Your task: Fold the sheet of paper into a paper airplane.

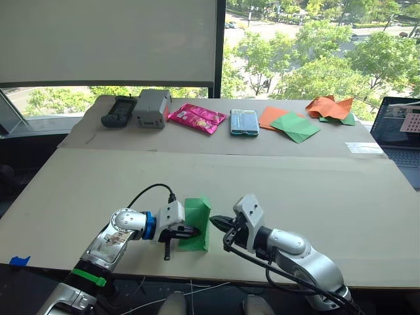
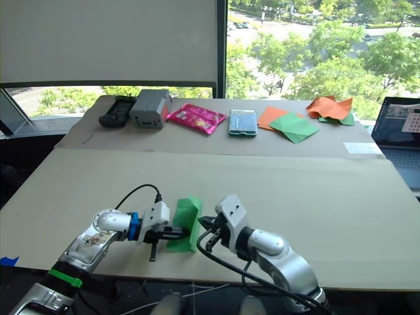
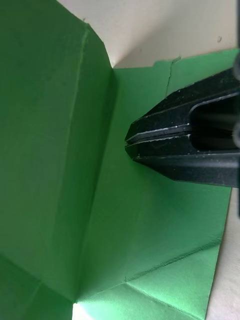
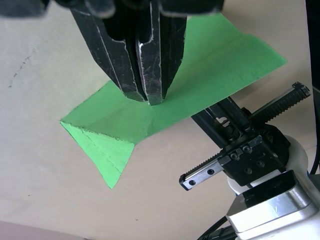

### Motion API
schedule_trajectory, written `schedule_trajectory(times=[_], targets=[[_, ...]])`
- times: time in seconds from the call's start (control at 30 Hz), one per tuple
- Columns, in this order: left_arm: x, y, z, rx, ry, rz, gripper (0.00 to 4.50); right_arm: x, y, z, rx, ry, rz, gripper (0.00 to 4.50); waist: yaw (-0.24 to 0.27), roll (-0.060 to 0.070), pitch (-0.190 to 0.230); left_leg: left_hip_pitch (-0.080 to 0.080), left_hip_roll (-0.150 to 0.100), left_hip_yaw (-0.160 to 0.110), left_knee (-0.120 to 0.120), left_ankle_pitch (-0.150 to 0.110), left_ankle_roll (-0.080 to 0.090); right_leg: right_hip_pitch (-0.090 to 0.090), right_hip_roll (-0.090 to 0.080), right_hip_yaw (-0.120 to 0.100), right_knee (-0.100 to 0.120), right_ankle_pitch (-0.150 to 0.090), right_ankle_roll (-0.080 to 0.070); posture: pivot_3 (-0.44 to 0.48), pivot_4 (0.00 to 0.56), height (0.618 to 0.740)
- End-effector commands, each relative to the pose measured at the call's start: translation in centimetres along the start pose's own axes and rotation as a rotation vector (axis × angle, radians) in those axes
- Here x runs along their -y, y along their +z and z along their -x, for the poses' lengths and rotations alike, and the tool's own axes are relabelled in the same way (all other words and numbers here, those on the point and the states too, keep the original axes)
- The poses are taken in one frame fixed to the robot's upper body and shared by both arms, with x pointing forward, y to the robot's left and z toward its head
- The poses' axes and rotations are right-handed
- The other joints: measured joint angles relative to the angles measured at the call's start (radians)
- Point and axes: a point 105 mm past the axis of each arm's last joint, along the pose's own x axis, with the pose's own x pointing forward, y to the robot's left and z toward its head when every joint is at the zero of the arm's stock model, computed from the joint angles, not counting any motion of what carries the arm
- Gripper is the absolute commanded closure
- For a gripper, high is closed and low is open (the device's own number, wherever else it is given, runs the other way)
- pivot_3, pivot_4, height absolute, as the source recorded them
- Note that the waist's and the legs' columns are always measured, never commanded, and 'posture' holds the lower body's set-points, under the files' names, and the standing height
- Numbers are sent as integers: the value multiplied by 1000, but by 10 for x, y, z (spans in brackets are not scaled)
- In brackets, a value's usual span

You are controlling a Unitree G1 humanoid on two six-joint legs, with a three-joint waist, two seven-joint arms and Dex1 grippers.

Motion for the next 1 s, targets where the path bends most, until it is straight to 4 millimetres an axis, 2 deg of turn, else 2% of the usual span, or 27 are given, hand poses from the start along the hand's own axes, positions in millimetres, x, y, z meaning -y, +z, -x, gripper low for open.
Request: schedule_trajectory(times=[0.03, 0.23, 0.53, 0.63, 0.7, 0.77, 0.87, 1.0], targets=[[1, -21, 6, -94, 32, 70, 4500, -3, 9, -7, 43, 38, 13, 4451, 0, 0, 0, 0, 0, 0, 0, 0, 0, 0, 0, 0, 0, 0, 0, 0, 150, 720], [-10, 6, 31, -10, 106, 119, 4500, -5, 10, -19, 54, 96, -40, 4451, -10, -1, 3, 0, 1, 0, -1, 0, 0, -2, 1, 0, 3, 0, 0, 0, 150, 720], [-10, 12, 45, 26, 187, 164, 4500, -2, -2, -33, -3, 125, -42, 4451, -1, -2, 4, 0, 1, 0, -4, 0, 0, -3, 2, 0, 3, 0, 0, 0, 150, 720], [-9, 17, 58, 41, 217, 179, 4500, -3, -5, -36, -21, 139, -37, 4451, -3, -3, 5, 0, 1, 0, -4, 0, 0, -3, 2, 0, 2, 0, 0, 0, 150, 720], [-12, 32, 76, 76, 236, 166, 4500, -2, -10, -38, -47, 137, -29, 4451, -6, -4, 6, 1, 1, 0, -5, 0, 0, -3, 2, 0, 3, 0, 0, 0, 150, 720], [-12, 47, 85, 125, 228, 163, 4500, 0, -13, -39, -66, 132, -27, 4451, -6, -5, 7, 1, 2, 0, -7, 0, 0, -4, 2, 0, 2, 0, -1, 0, 150, 720], [-11, 61, 84, 179, 198, 182, 4500, 2, -17, -39, -87, 127, -27, 4451, -1, -4, 7, 1, 1, 0, -8, 0, 0, -3, 1, 0, 2, 0, -1, 0, 150, 720], [-12, 50, 67, 175, 183, 216, 4500, 1, -17, -40, -86, 128, -28, 4451, -3, -5, 7, 1, 1, 0, -7, 0, 0, -3, 1, 0, 1, 0, -1, 0, 150, 720]])
